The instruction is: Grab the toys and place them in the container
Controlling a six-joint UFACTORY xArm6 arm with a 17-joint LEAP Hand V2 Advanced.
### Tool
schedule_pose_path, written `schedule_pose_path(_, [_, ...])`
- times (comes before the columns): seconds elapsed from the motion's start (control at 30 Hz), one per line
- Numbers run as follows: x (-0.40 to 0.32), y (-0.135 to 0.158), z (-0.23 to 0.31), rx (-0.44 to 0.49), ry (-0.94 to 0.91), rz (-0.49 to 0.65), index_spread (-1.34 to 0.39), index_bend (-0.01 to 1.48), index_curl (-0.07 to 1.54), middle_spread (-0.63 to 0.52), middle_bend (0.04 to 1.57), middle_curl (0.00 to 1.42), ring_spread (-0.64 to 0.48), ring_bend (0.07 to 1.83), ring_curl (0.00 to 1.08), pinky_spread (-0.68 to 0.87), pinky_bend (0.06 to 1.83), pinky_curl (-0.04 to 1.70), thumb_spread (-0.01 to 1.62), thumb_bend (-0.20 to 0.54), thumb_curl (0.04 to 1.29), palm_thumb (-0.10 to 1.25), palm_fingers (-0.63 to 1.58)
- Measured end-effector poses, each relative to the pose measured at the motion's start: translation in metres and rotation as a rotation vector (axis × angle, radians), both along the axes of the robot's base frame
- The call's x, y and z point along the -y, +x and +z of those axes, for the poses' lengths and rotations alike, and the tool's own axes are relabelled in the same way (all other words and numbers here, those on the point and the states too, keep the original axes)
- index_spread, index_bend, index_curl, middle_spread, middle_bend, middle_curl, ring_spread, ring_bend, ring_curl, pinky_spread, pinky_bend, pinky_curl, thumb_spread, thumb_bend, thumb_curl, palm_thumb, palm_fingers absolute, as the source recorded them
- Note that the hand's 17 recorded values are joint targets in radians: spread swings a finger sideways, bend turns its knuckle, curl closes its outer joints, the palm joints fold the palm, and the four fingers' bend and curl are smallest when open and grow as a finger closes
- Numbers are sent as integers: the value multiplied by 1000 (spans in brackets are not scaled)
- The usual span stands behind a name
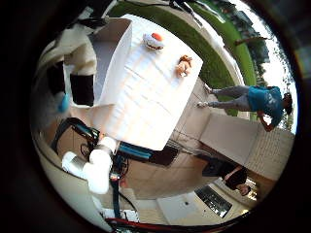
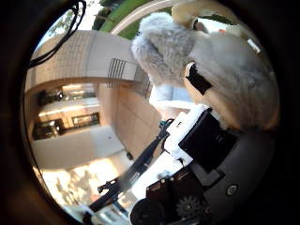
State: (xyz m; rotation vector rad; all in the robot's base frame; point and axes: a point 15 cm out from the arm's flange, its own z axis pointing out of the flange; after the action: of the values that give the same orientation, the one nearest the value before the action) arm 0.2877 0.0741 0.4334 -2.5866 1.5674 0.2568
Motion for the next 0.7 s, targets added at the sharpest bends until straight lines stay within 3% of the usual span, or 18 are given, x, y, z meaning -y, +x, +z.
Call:
schedule_pose_path(0.13, [-45, 37, -15, 71, 17, 0, -788, 747, 972, -176, 1357, 965, -89, 1561, 825, 138, 1567, 836, 1213, -26, 634, 876, 673])
schedule_pose_path(0.27, [-76, 65, -72, 33, 11, 2, -755, 690, 995, -138, 1267, 900, -42, 1477, 763, 179, 1521, 813, 1217, -25, 607, 855, 664])
schedule_pose_path(0.3, [-78, 69, -84, 16, 6, 2, -725, 666, 986, -126, 1165, 855, -22, 1417, 733, 195, 1493, 802, 1216, -28, 597, 844, 566])
schedule_pose_path(0.37, [-80, 69, -101, -35, -8, 10, -609, 558, 961, -98, 858, 755, 55, 1293, 712, 234, 1452, 820, 1209, -33, 580, 819, 36])
schedule_pose_path(0.43, [-80, 68, -121, -95, -32, 25, -542, 462, 860, -48, 647, 631, 140, 1038, 590, 296, 1263, 728, 1196, -32, 565, 802, -250])
schedule_pose_path(0.53, [-79, 62, -138, -154, -54, 81, -513, 313, 718, 12, 410, 504, 225, 743, 434, 364, 1061, 602, 1173, -29, 546, 795, -299])
schedule_pose_path(0.7, [-70, 67, -143, -147, -36, 169, -508, 135, 573, 75, 204, 412, 290, 570, 347, 428, 901, 498, 1149, -25, 528, 807, -207])
